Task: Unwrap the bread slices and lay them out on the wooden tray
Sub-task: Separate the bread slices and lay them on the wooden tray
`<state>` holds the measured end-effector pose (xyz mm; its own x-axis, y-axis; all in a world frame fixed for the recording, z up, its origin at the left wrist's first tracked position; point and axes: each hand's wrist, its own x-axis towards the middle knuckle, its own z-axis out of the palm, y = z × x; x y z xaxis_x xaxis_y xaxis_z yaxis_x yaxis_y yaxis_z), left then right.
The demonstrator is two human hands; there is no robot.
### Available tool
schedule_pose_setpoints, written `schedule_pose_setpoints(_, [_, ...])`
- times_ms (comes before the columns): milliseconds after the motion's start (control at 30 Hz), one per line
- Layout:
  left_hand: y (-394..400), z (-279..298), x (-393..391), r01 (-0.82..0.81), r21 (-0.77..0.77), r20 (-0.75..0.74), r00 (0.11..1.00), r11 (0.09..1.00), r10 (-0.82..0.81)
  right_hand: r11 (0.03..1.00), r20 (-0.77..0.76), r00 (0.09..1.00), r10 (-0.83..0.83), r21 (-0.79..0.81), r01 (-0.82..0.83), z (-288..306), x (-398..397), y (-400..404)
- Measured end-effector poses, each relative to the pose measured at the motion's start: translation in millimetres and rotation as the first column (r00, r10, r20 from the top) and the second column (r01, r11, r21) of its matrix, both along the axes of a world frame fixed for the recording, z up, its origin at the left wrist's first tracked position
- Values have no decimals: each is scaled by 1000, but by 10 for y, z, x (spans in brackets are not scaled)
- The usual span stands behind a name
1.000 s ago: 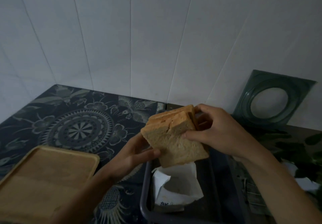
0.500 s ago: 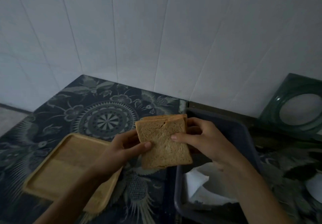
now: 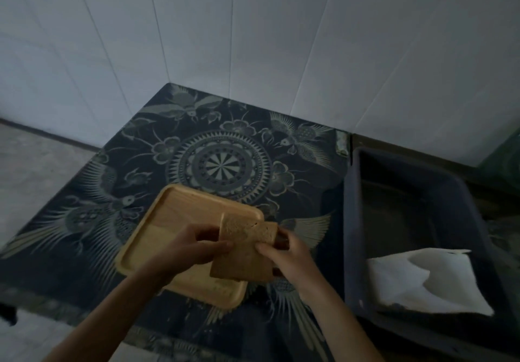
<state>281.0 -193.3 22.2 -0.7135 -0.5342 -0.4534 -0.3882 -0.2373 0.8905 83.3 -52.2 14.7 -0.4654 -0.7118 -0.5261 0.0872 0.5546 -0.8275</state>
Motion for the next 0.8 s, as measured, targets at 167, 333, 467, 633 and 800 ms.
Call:
schedule_pose_setpoints(167, [-257,-508,217,-2,98,112,994,995,-9,984,179,976,-126,147,100,-643,349,-182])
schedule_pose_setpoints(333, [-405,-919,258,21,150,184,982,989,-49,954,211,948,-238,233,188,-1032,574,-276])
schedule_pose_setpoints(467, [-441,-1165,264,46,168,209,975,985,-81,941,179,947,-266,263,215,-1116,665,-295])
schedule_pose_setpoints(633, [-415,-1310,296,59,125,206,975,990,-84,948,92,970,-225,252,196,-1096,712,-293])
schedule_pose_setpoints(800, [-353,-1288,295,83,75,160,982,994,-95,949,13,979,-204,250,194,-1077,746,-274])
